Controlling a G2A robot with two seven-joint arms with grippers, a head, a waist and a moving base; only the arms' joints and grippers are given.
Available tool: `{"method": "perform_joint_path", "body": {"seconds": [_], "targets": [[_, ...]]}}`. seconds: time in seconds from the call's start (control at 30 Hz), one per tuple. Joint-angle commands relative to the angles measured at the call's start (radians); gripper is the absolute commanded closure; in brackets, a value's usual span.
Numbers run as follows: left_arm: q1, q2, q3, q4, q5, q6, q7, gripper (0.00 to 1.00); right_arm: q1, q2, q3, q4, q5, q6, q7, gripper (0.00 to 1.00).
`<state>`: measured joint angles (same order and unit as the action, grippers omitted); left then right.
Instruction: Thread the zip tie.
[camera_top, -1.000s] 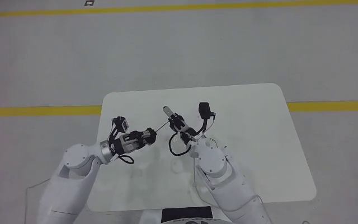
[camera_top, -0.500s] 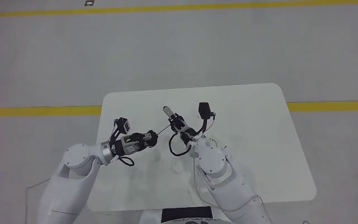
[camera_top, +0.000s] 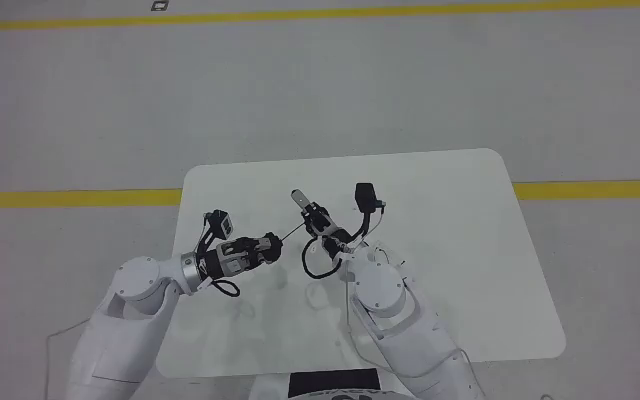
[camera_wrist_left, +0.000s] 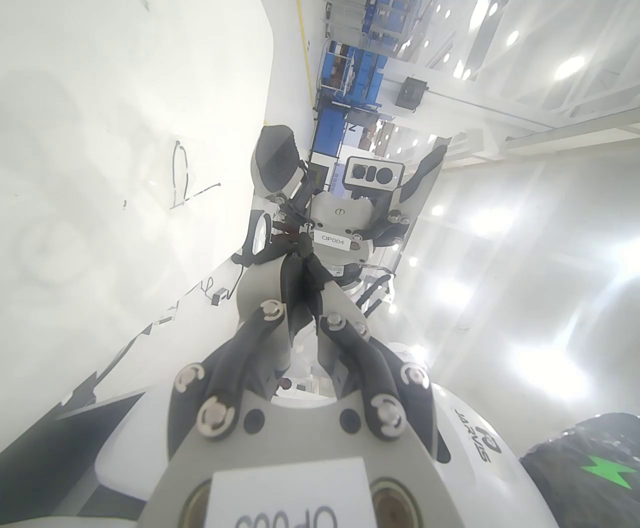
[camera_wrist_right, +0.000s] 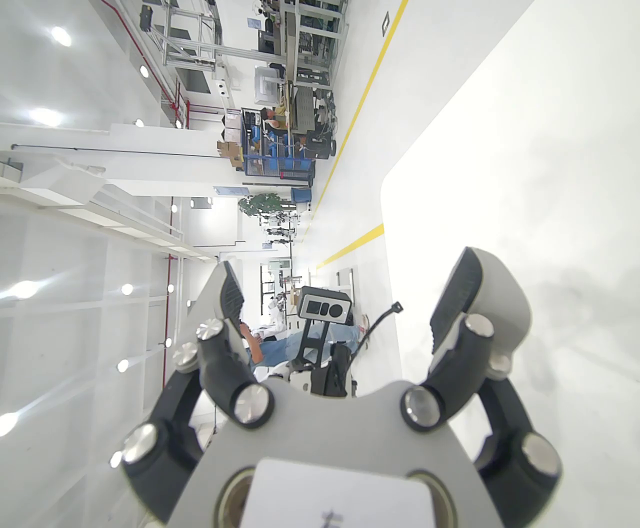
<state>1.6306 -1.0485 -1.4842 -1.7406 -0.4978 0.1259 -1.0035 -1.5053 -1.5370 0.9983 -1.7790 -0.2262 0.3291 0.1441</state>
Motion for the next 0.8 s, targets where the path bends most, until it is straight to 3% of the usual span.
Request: {"method": "perform_joint_path", "body": {"seconds": [0.0,0.27,0.43,0.47,0.57,0.67,0.77], "targets": [[0.0,0.0,0.0,0.0,0.0,0.0,0.0,1.0,0.0,0.0,0.0,0.0,0.0,0.0,0.0,0.0],[-0.012,0.004,-0.009,0.02,-0.02,0.011,-0.018,1.0,0.0,0.0,0.0,0.0,0.0,0.0,0.0,0.0],[-0.026,0.028,-0.089,0.05,-0.005,0.06,-0.152,1.0,0.0,0.0,0.0,0.0,0.0,0.0,0.0,0.0],[-0.028,0.034,-0.099,0.058,-0.019,0.07,-0.227,1.0,0.0,0.0,0.0,0.0,0.0,0.0,0.0,0.0],[-0.052,0.047,-0.135,0.101,-0.019,0.072,-0.333,1.0,0.0,0.0,0.0,0.0,0.0,0.0,0.0,0.0],[-0.082,0.056,-0.149,0.131,-0.017,0.06,-0.387,1.0,0.0,0.0,0.0,0.0,0.0,0.0,0.0,0.0],[-0.089,0.059,-0.148,0.132,-0.004,0.051,-0.385,1.0,0.0,0.0,0.0,0.0,0.0,0.0,0.0,0.0]]}}
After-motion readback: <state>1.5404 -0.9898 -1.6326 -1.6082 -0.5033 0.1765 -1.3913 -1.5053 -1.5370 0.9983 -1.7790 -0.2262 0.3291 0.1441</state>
